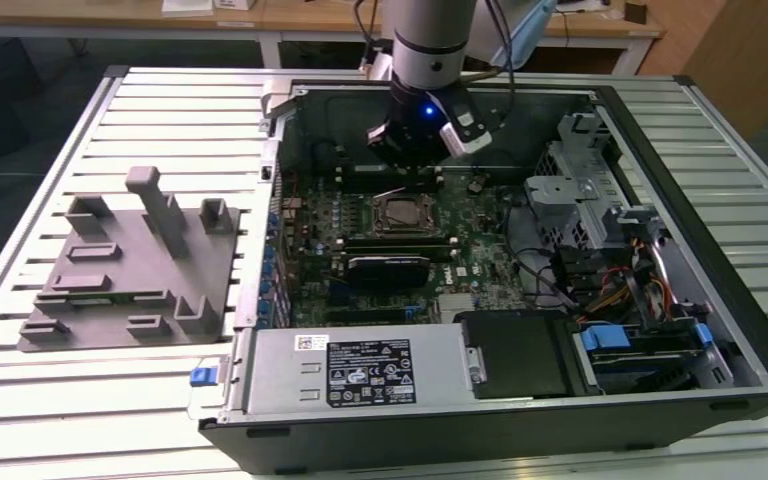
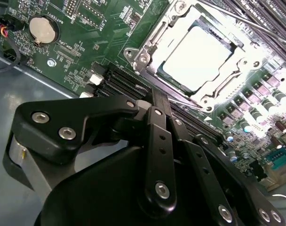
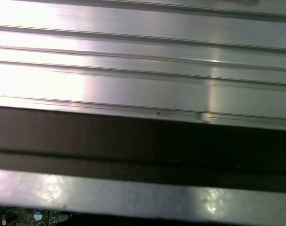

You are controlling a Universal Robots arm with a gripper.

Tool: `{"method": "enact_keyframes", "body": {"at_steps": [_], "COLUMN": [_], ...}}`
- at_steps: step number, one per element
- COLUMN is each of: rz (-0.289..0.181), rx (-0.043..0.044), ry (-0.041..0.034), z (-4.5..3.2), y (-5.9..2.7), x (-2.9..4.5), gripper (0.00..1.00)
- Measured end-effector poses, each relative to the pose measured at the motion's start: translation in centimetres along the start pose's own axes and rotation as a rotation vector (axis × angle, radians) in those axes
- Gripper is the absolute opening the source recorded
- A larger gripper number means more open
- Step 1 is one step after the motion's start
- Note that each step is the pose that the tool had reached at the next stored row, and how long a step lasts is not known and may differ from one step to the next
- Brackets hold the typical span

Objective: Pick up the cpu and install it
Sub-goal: 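Close the cpu cover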

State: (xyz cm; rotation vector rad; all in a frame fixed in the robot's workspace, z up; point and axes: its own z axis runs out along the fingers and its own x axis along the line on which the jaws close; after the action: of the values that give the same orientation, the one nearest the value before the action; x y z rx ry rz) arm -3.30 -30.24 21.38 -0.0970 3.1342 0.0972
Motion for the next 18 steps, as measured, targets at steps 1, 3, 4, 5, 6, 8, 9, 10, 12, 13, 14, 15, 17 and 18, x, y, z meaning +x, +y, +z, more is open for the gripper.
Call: {"method": "enact_keyframes", "body": {"at_steps": [1, 3, 4, 5, 6, 8, 9, 10, 12, 13, 14, 15, 17, 18], "rz": [0.0, 0.0, 0.0, 0.0, 0.0, 0.0, 0.0, 0.0, 0.0, 0.0, 0.0, 0.0, 0.0, 0.0], "rx": [0.0, 0.0001, 0.0002, 0.0, 0.0001, 0.0, 0.0, 0.0, -0.0001, -0.0001, 0.0, 0.0, 0.0, 0.0], "ry": [0.0, 0.0001, 0.0001, 0.0, 0.0, 0.0, 0.0, 0.0, -0.0001, 0.0, 0.0, 0.0, 0.0, 0.0], "z": [0.05, 0.12, 0.14, 0.17, 0.19, 0.24, 0.27, 0.29, 0.35, 0.38, 0.41, 0.45, 0.53, 0.58], "y": [0.0, -0.01, -0.02, -0.01, -0.01, -0.02, -0.02, -0.02, -0.02, -0.03, -0.03, -0.03, -0.04, -0.04], "x": [-0.01, -0.02, -0.03, -0.04, -0.04, -0.05, -0.05, -0.06, -0.07, -0.07, -0.07, -0.07, -0.08, -0.09], "gripper": [0.11, 0.11, 0.11, 0.11, 0.11, 0.11, 0.11, 0.11, 0.11, 0.11, 0.11, 0.11, 0.11, 0.11]}}
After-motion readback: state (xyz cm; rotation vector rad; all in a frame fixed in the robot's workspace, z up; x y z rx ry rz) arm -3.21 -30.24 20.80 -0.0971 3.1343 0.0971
